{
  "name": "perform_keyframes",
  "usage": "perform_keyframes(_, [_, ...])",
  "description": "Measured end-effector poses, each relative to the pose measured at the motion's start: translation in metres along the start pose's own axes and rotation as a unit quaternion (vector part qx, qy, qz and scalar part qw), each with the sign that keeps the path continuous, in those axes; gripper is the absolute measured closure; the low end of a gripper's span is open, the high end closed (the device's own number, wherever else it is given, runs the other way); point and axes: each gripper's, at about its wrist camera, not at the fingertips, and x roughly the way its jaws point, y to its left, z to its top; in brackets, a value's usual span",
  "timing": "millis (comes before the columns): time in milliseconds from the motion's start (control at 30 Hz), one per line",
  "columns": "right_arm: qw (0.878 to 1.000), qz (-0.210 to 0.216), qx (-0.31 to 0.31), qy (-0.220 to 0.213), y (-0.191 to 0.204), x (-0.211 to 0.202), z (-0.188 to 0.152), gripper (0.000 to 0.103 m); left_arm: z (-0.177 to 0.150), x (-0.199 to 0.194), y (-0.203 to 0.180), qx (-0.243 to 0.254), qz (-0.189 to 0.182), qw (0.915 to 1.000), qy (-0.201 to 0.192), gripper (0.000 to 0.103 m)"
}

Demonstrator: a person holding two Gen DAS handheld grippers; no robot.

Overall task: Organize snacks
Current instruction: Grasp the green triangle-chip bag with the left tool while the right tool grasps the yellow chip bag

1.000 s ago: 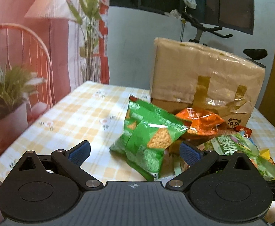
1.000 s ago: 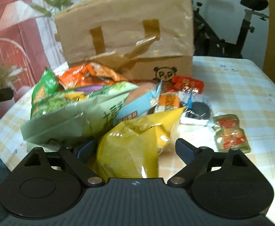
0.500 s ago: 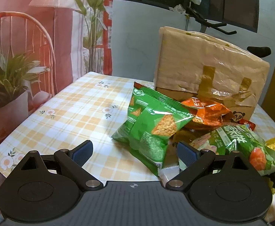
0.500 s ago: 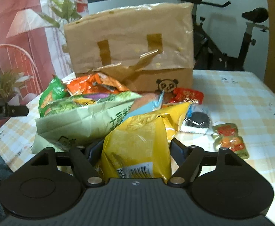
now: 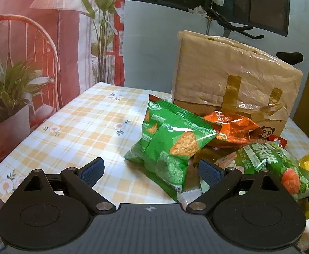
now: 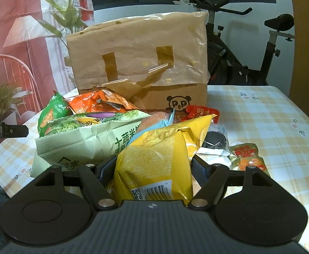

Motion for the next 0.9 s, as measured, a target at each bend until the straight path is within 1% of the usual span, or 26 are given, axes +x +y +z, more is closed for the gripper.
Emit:
perform_keyframes(200, [1.000, 0.001, 0.004, -0.001, -0.001, 0.000, -0.001, 0.028, 0.010, 0.013, -0.001, 0.014, -0.006, 0.9998, -0.008, 0.006])
perform_keyframes(333, [1.000, 0.000, 0.003, -0.001, 0.000, 0.000, -0.001, 0.028, 0.012, 0.024, -0.006, 0.030, -0.021, 0.9993, -0.003, 0.006])
perform_keyframes(433, [1.000, 0.000, 0.003, -0.001, 0.000, 0.000, -0.001, 0.028, 0.010, 0.034, -0.015, 0.059, -0.034, 0.9977, -0.003, 0.006])
perform_keyframes(500, [1.000, 0.001, 0.004, -0.001, 0.000, 0.000, -0.001, 0.028, 0.007, 0.045, -0.022, 0.087, -0.028, 0.9958, 0.000, 0.006])
perform_keyframes(567, [1.000, 0.001, 0.005, 0.000, -0.001, 0.000, -0.001, 0.028, 0.004, 0.058, -0.026, 0.101, -0.019, 0.9946, 0.005, 0.006])
perform_keyframes(700, [1.000, 0.003, 0.007, -0.001, -0.001, 0.000, -0.001, 0.028, 0.005, 0.080, -0.021, 0.088, -0.008, 0.9957, 0.025, 0.006])
perform_keyframes(767, [1.000, 0.003, 0.009, -0.001, -0.002, 0.001, -0.001, 0.028, 0.008, 0.085, -0.019, 0.082, -0.008, 0.9963, 0.027, 0.006])
perform_keyframes(833, [1.000, 0.004, 0.009, -0.001, -0.002, 0.001, -0.002, 0.028, 0.009, 0.089, -0.021, 0.086, -0.006, 0.9960, 0.024, 0.006])
perform_keyframes(900, [1.000, 0.004, 0.008, -0.001, -0.002, 0.002, -0.002, 0.028, 0.009, 0.089, -0.022, 0.091, -0.008, 0.9957, 0.017, 0.016])
